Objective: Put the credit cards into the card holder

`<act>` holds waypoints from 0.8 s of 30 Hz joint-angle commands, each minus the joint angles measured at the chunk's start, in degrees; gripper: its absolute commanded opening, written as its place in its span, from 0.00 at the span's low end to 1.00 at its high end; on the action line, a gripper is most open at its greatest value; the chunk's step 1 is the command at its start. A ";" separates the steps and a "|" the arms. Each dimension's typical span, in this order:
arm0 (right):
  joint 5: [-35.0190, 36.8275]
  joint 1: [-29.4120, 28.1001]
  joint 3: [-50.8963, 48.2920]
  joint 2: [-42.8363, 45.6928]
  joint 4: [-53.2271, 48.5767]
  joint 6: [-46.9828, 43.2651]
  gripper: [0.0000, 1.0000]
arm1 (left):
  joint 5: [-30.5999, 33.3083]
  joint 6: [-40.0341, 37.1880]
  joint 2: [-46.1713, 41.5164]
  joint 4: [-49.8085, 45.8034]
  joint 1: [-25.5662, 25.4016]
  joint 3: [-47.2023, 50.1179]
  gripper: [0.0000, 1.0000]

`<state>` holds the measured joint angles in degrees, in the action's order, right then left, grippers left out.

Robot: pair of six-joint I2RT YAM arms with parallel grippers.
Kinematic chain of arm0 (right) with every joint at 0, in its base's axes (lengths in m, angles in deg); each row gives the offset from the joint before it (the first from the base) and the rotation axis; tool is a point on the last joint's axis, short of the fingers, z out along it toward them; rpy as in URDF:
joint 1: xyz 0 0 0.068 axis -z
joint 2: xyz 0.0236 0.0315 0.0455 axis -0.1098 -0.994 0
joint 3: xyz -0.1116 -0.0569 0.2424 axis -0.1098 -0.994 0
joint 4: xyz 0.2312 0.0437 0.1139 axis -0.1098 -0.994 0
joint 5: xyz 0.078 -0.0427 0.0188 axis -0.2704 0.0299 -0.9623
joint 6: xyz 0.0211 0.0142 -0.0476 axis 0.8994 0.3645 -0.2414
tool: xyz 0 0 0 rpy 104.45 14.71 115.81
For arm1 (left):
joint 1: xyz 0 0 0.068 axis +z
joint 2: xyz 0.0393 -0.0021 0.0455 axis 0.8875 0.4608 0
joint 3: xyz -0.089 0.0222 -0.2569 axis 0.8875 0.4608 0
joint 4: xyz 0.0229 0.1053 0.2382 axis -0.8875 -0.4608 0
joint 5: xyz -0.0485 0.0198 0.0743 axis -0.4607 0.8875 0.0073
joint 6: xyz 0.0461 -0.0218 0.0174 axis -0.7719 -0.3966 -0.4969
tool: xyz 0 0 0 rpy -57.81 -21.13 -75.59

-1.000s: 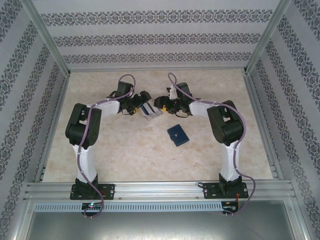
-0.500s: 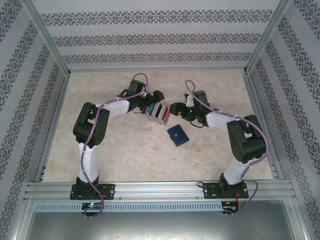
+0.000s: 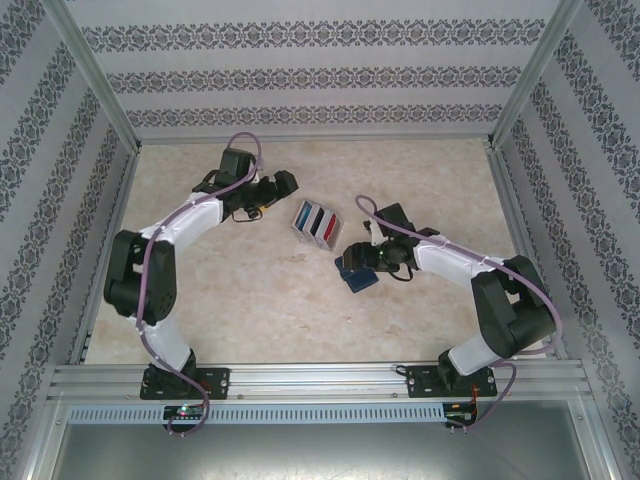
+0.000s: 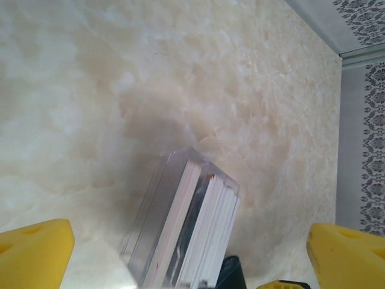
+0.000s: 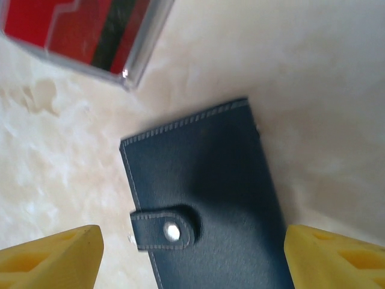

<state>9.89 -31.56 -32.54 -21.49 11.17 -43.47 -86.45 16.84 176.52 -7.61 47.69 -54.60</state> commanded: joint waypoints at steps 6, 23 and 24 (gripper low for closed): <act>14.03 -7.91 6.66 -8.08 -9.79 -6.63 0.84 | 6.52 -5.31 -9.40 -12.34 -0.04 7.79 1.00; 24.65 -26.47 15.09 -14.19 -15.10 -34.57 0.67 | 5.51 -2.61 -20.27 -17.76 2.76 15.78 0.99; 25.51 -28.14 14.38 -14.15 -13.82 -38.28 0.69 | 4.70 -2.02 -20.86 -18.07 2.75 17.37 1.00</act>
<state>32.80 -55.84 -17.24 -35.00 -0.59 -70.11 -79.89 13.39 157.59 -22.06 49.94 -39.78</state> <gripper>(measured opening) 0.685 0.995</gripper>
